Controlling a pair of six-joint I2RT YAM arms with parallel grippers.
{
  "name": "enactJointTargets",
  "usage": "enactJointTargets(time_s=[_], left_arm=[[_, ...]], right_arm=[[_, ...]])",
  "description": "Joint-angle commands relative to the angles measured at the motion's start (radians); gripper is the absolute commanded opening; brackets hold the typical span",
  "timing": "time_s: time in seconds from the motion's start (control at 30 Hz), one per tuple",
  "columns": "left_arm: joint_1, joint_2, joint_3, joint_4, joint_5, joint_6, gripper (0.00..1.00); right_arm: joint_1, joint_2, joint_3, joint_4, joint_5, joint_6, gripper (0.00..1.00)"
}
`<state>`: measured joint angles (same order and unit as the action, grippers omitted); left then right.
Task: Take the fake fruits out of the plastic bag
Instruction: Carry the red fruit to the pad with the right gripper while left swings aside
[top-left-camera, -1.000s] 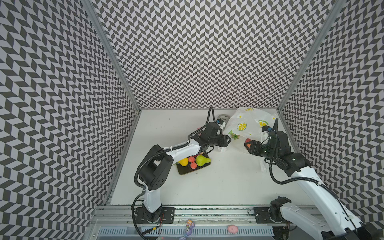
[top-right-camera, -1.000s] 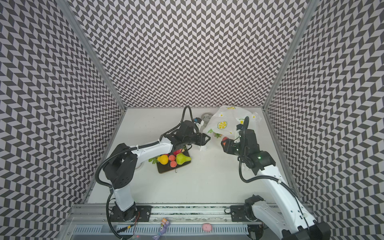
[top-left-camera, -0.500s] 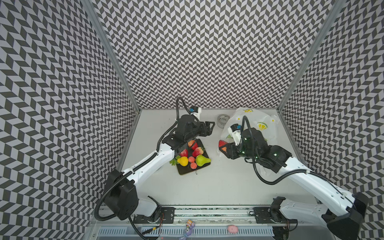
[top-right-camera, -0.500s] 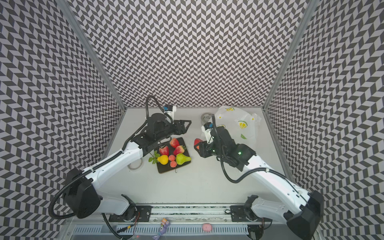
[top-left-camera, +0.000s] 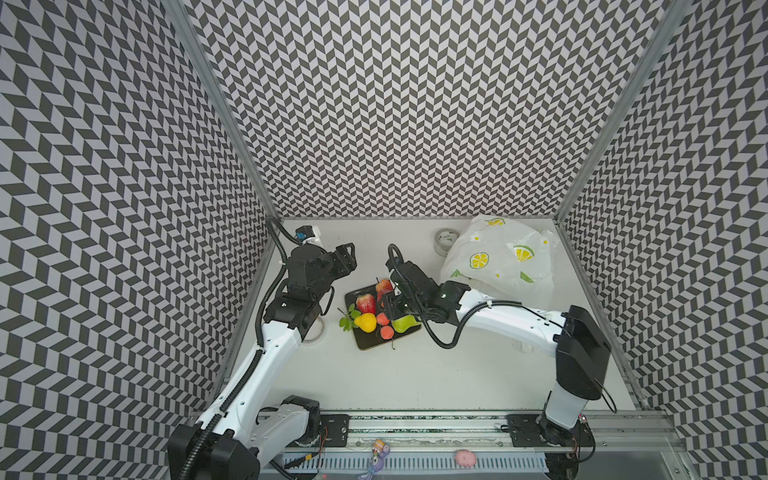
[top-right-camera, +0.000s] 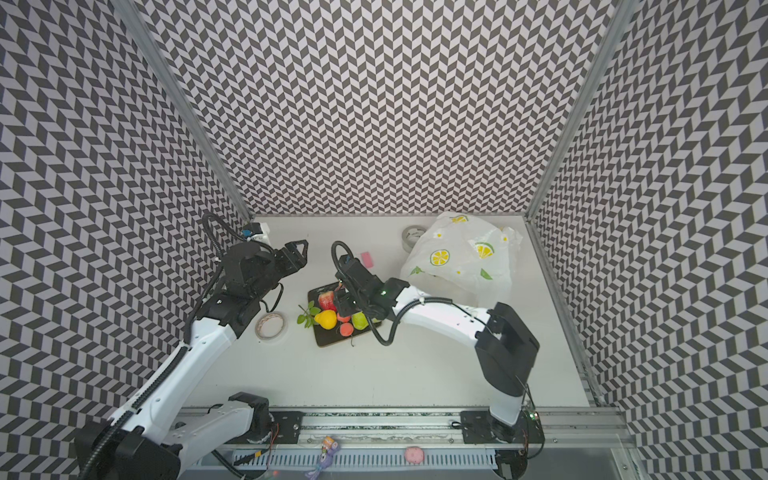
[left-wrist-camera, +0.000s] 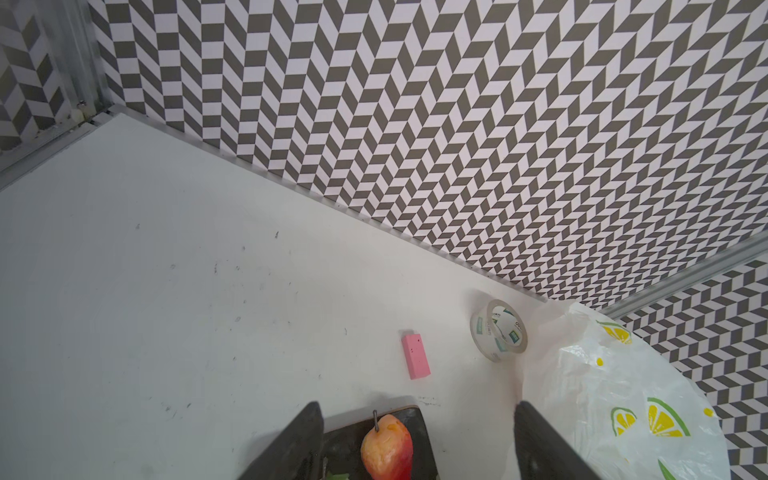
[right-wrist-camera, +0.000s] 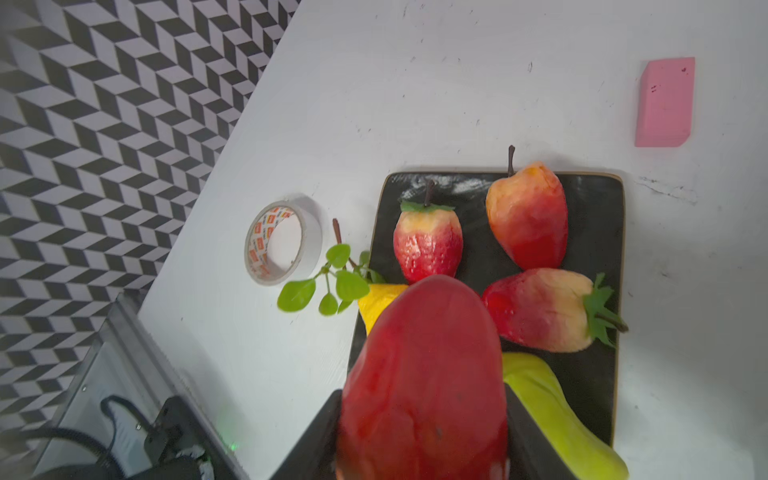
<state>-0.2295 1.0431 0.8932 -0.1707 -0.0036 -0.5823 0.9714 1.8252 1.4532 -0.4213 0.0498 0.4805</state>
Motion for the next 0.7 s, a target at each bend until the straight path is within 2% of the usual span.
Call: enactJointTargets(time_s=[0.0, 0.3, 0.5, 0.67], left_arm=[[0.008, -0.025, -0.015, -0.041, -0.010, -0.013, 0.73], [0.014, -0.041, -0.017, -0.051, -0.013, 0.006, 0.73], [0.013, -0.040, -0.014, -0.054, -0.005, 0.017, 0.73], [0.015, -0.024, 0.009, -0.048, 0.044, 0.028, 0.72]], right_arm=[[0.004, 0.078, 0.084, 0.000, 0.069, 0.030, 0.49], [0.004, 0.233, 0.192, -0.057, 0.124, 0.037, 0.52], [0.005, 0.261, 0.211, -0.069, 0.125, 0.034, 0.64], [0.004, 0.229, 0.227, -0.074, 0.114, 0.029, 0.72]])
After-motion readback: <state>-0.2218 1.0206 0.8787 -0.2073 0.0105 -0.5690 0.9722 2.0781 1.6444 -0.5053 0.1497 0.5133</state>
